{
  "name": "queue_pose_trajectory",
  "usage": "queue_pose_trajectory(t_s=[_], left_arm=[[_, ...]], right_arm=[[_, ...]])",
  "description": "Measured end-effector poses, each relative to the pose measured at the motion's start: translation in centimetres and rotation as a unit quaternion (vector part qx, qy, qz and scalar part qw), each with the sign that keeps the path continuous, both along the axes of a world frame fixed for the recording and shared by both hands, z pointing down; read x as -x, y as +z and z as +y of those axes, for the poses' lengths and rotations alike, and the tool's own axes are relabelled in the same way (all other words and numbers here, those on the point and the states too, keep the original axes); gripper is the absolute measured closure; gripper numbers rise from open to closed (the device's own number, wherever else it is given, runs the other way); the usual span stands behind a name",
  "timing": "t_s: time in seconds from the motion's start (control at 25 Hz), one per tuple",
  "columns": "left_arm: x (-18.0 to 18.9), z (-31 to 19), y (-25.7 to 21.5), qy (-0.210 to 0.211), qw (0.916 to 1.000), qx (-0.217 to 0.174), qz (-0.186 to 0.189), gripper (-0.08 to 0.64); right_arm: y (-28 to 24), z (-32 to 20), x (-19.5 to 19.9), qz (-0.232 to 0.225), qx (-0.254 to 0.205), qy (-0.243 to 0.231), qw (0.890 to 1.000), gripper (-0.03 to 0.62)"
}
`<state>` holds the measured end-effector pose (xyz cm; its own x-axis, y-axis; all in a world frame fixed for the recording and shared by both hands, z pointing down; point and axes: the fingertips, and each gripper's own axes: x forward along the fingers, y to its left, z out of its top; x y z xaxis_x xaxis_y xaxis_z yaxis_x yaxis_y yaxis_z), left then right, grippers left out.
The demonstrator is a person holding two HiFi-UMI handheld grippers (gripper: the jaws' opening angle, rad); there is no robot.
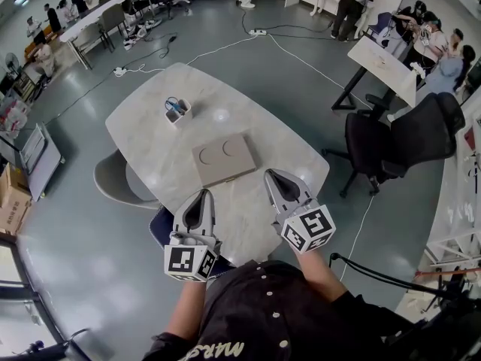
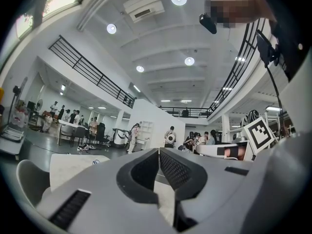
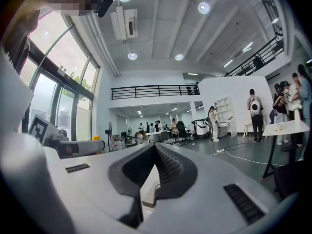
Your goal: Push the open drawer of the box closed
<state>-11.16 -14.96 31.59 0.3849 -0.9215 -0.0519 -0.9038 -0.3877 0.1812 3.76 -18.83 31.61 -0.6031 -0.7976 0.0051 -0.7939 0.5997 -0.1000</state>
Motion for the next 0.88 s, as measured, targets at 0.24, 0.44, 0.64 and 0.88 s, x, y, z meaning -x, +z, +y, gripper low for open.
queue_pose_trajectory(t_s=[0.24,0.44,0.64,0.88], left_arm=[[-0.02,-0.08,-0.26,0.002,1.0,0.002,-0.001,0.541],[-0.07,-0.15,0.05,0.004,1.0,0.003,0.002,0.541],[0.02,-0.3,0.12,0.005,1.0,0.004,-0.001,0.541],[0.02,-0.34,0.22,0.005,1.0,0.005,0.0,0.541]], right_arm=[[0.01,0.03,0.02,0.002,0.006,0.0,1.0,0.597],[0.22,0.0,0.22,0.005,0.007,-0.002,1.0,0.597],[0.13,-0.11,0.53,0.006,0.004,-0.006,1.0,0.597],[0.06,-0.05,0.77,0.006,0.003,-0.01,1.0,0.597]])
